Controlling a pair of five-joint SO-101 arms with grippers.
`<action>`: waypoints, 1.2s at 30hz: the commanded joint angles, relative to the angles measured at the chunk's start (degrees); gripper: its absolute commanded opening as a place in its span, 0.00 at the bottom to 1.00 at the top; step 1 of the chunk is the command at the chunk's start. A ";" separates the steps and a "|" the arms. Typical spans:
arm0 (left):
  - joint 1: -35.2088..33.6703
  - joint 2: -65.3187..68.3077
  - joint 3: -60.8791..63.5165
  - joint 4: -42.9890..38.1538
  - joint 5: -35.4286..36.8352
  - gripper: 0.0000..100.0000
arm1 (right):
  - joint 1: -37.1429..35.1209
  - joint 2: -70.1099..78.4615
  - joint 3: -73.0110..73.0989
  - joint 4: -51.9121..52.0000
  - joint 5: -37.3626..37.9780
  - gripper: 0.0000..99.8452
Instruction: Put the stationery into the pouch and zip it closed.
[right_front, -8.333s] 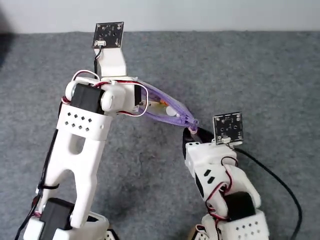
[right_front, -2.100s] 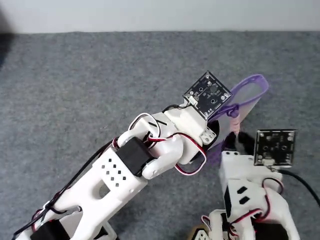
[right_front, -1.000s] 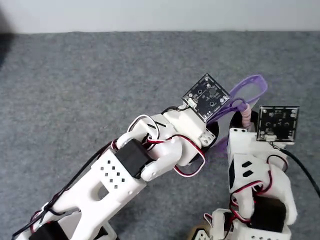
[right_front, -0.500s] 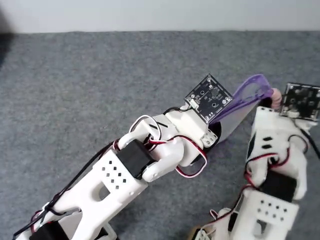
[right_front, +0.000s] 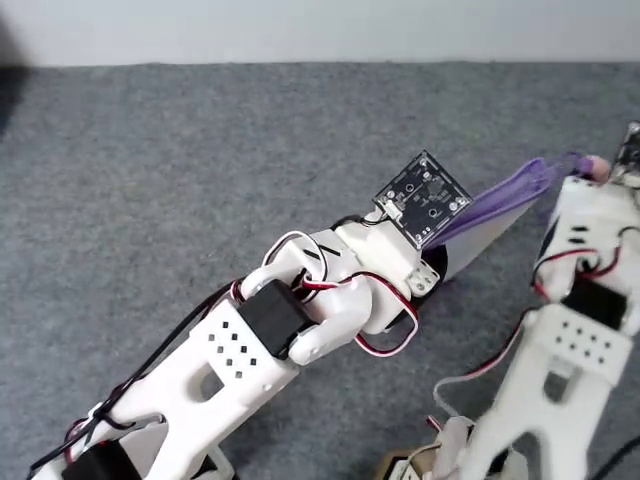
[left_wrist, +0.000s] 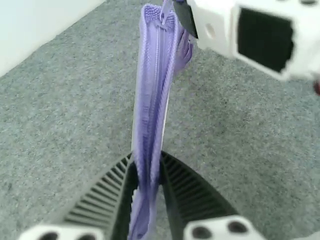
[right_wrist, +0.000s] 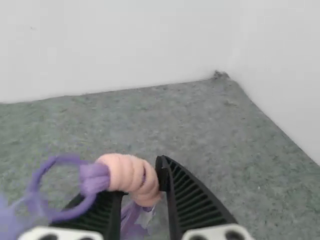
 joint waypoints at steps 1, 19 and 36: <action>-0.70 -2.73 -0.04 0.79 0.70 0.01 | 6.29 7.08 -8.62 -1.98 -0.26 0.01; -2.46 -2.73 -2.33 -1.23 4.84 0.20 | 1.45 0.31 -11.43 11.12 -2.29 0.01; -23.03 -2.73 -21.58 12.04 7.74 0.21 | -14.29 -9.63 -11.43 15.69 -4.40 0.01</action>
